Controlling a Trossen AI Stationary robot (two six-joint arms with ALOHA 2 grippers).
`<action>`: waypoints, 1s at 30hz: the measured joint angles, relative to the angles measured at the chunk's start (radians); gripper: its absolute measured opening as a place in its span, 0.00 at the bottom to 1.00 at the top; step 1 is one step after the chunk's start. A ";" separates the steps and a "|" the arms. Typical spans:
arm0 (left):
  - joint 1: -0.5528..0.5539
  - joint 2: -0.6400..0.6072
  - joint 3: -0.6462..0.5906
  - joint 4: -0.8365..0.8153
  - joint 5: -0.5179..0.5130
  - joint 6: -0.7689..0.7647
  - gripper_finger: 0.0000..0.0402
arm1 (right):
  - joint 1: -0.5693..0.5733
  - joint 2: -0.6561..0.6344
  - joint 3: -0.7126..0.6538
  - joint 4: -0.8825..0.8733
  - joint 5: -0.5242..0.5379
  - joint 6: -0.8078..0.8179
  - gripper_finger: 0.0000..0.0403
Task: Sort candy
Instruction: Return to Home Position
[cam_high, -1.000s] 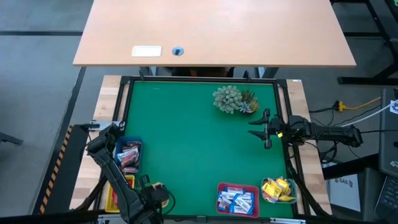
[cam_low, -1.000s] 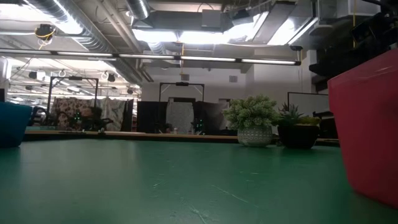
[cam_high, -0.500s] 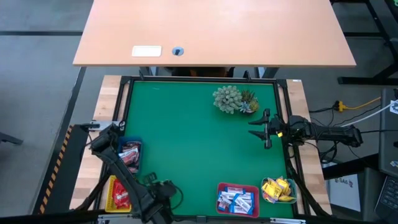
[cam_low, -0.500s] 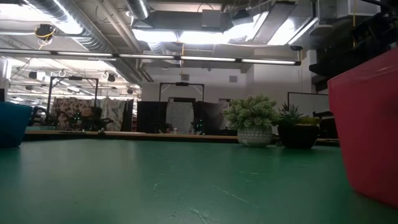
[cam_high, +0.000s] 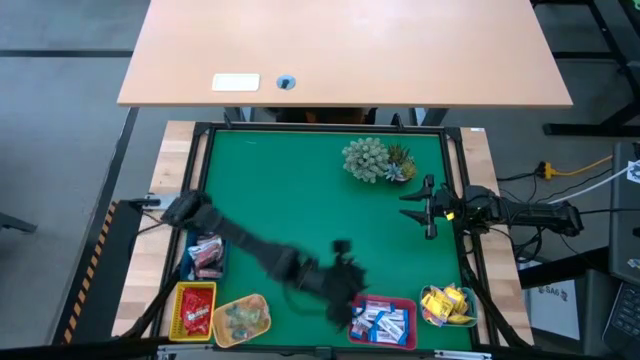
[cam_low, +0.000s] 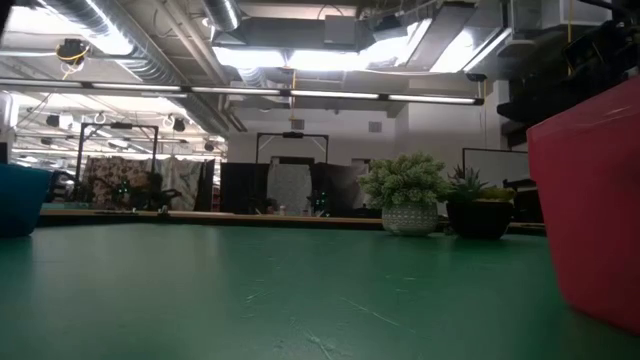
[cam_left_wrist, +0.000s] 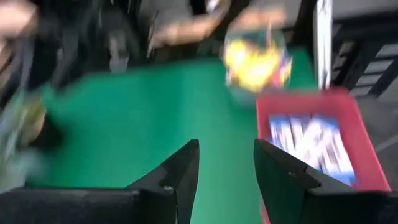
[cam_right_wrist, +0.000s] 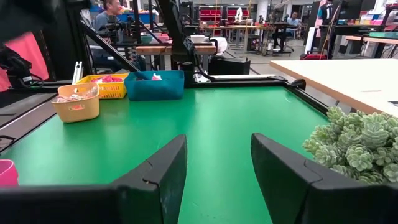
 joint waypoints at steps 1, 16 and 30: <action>0.039 0.000 0.000 0.064 0.063 0.069 0.35 | 0.000 0.000 0.000 0.000 0.000 0.000 0.45; 0.496 -0.023 0.000 0.043 0.772 0.325 0.35 | 0.000 0.000 0.000 0.000 0.000 0.000 0.45; 0.528 -0.163 0.000 -0.180 0.681 0.364 0.35 | 0.000 0.000 0.000 0.000 0.000 0.000 0.45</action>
